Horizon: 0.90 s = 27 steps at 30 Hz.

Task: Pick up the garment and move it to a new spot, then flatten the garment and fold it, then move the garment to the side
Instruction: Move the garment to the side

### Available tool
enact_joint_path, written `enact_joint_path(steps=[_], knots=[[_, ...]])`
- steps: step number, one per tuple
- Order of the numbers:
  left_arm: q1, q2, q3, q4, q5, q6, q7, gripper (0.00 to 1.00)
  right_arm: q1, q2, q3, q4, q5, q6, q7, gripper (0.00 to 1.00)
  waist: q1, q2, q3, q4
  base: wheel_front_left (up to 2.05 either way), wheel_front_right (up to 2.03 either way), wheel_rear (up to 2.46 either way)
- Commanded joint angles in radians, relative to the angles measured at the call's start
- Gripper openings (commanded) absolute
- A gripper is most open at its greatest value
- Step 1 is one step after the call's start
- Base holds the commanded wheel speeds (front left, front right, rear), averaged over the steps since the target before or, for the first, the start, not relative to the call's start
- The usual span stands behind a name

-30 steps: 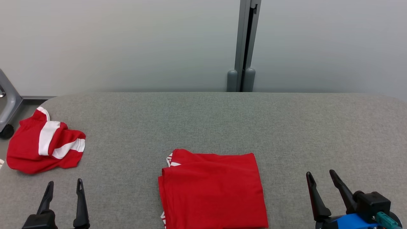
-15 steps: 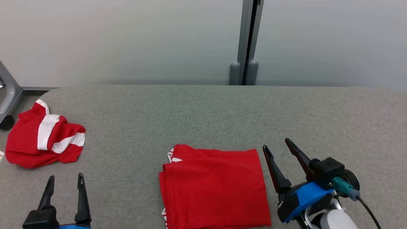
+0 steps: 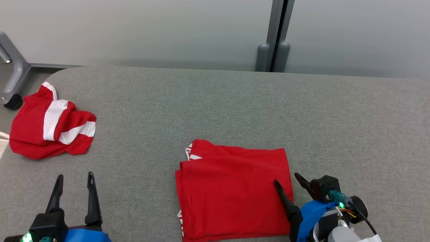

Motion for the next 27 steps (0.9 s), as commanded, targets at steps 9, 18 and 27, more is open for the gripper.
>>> enact_joint_path(steps=[9, 18, 27], knots=[[-0.045, -0.003, -0.015, 0.029, -0.008, 0.010, -0.026, 1.00, -0.066, -0.003, 0.016, 0.178, 0.016, 0.000, -0.024, 1.00, -0.0001, 0.0000, 0.031, 0.008, 0.00, 0.00, 0.00], [-0.054, -0.005, -0.021, 0.042, -0.017, 0.013, -0.037, 1.00, -0.096, -0.002, 0.084, 0.243, 0.138, 0.000, -0.015, 0.00, -0.0001, 0.0000, 0.048, 0.007, 0.00, 0.00, 0.00], [-0.106, 0.006, -0.040, 0.028, -0.020, 0.001, -0.052, 1.00, -0.303, -0.099, 0.154, 0.207, 0.140, 0.000, -0.033, 0.00, -0.0001, 0.0000, 0.119, -0.018, 0.00, 0.00, 0.00]])
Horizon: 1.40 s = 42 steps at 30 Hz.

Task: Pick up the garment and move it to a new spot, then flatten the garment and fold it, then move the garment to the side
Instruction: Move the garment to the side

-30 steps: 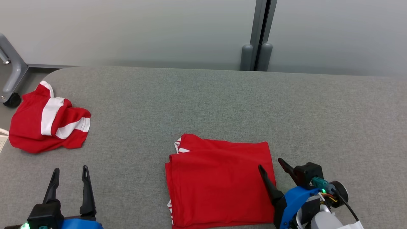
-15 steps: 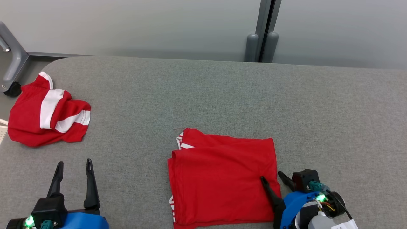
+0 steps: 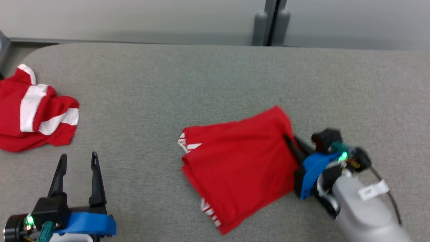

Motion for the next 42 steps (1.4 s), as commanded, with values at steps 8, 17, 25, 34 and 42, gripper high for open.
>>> enact_joint_path(steps=[8, 17, 25, 34, 42], knots=[[-0.107, 0.026, -0.008, -0.050, 0.005, -0.007, -0.017, 1.00, -0.264, -0.175, 0.008, -0.018, 0.014, -0.001, 0.026, 0.00, -0.0001, -0.0001, 0.169, -0.061, 0.00, 0.00, 0.00], [-0.162, 0.094, 0.030, -0.141, 0.020, 0.005, 0.008, 1.00, -0.446, -0.375, 0.009, -0.045, 0.066, -0.001, 0.041, 0.00, -0.0001, -0.0001, 0.328, -0.204, 0.00, 0.00, 0.00], [-0.157, 0.156, 0.064, -0.264, 0.035, 0.011, 0.066, 1.00, -0.532, -0.480, 0.013, -0.039, 0.122, -0.001, 0.067, 0.00, -0.0001, -0.0001, 0.397, -0.288, 0.00, 0.00, 0.00], [-0.138, 0.177, 0.082, -0.342, 0.031, 0.024, 0.097, 1.00, -0.638, -0.516, 0.069, 0.023, 0.109, -0.001, 0.145, 0.00, -0.0001, -0.0001, 0.422, -0.300, 0.00, 0.00, 0.00], [-0.154, 0.179, 0.081, -0.354, 0.024, 0.028, 0.093, 1.00, -0.728, -0.538, 0.094, 0.118, 0.112, -0.001, 0.162, 0.00, -0.0001, -0.0001, 0.454, -0.289, 0.00, 0.00, 0.00]])
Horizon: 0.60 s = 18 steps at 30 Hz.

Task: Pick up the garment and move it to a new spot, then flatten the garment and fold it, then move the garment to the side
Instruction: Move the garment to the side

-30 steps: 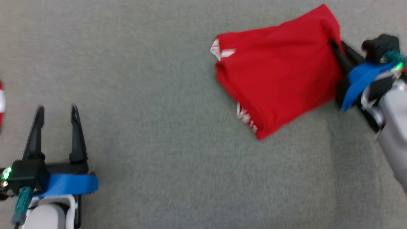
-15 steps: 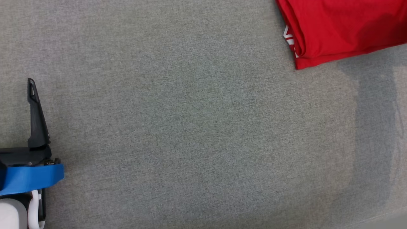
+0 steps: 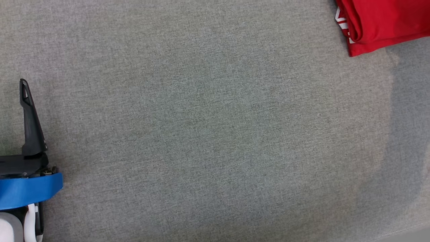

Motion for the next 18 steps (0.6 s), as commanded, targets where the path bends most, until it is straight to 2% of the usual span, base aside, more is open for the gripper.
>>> enact_joint_path(steps=[1, 3, 5, 11, 18], knots=[[-0.015, 0.003, 0.003, -0.004, -0.002, 0.002, -0.005, 1.00, -0.021, -0.005, 0.001, 0.008, 0.000, 0.000, -0.007, 0.00, -0.0001, -0.0003, 0.004, 0.004, 0.00, 0.00, 0.00], [-0.020, 0.002, 0.000, -0.002, -0.003, 0.005, -0.009, 1.00, -0.040, 0.008, 0.003, 0.032, -0.007, 0.000, -0.024, 0.00, -0.0001, -0.0003, 0.007, 0.007, 0.00, 0.00, 0.00], [-0.021, 0.002, -0.003, 0.004, -0.004, 0.007, -0.011, 1.00, -0.051, 0.020, 0.004, 0.062, -0.013, 0.000, -0.040, 1.00, -0.0001, -0.0003, 0.008, 0.010, 0.00, 0.00, 0.00], [-0.030, -0.014, -0.022, 0.040, -0.015, 0.009, -0.035, 1.00, -0.080, 0.041, -0.015, 0.147, -0.060, 0.000, -0.138, 1.00, -0.0001, -0.0003, -0.028, 0.032, 0.00, 0.00, 0.00], [0.017, -0.050, -0.028, 0.129, -0.039, 0.020, -0.086, 1.00, -0.009, 0.112, -0.018, 0.152, -0.059, 0.000, -0.284, 1.00, -0.0001, -0.0003, -0.158, 0.076, 0.00, 0.00, 0.00]])
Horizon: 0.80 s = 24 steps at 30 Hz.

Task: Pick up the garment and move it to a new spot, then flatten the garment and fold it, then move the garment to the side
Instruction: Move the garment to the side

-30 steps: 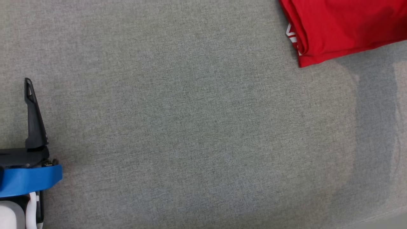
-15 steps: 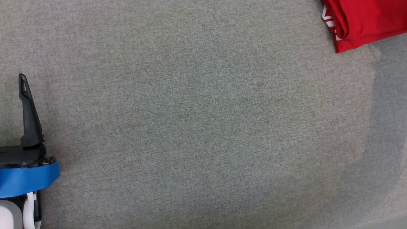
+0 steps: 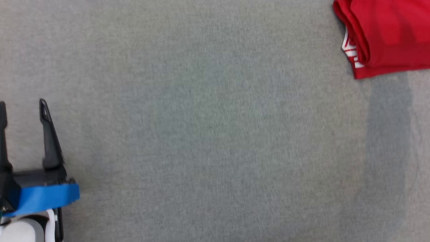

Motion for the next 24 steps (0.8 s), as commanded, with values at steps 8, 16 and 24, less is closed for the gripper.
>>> enact_joint_path(steps=[8, 16, 24], knots=[[0.092, -0.035, 0.010, 0.066, -0.031, 0.020, -0.035, 1.00, 0.210, 0.121, -0.040, -0.165, 0.024, 0.000, -0.037, 1.00, 0.0002, 0.0001, -0.173, 0.027, 0.00, 0.00, 0.00], [0.153, -0.050, -0.009, 0.121, -0.042, 0.015, -0.037, 1.00, 0.558, 0.236, -0.147, -0.409, -0.019, 0.000, -0.037, 1.00, 0.0002, 0.0001, -0.299, 0.074, 0.00, 0.00, 0.00], [0.191, -0.057, -0.029, 0.161, -0.050, 0.013, -0.024, 1.00, 0.899, 0.324, -0.257, -0.579, -0.057, 0.000, -0.038, 1.00, 0.0002, 0.0001, -0.397, 0.103, 0.00, 0.00, 0.00]])
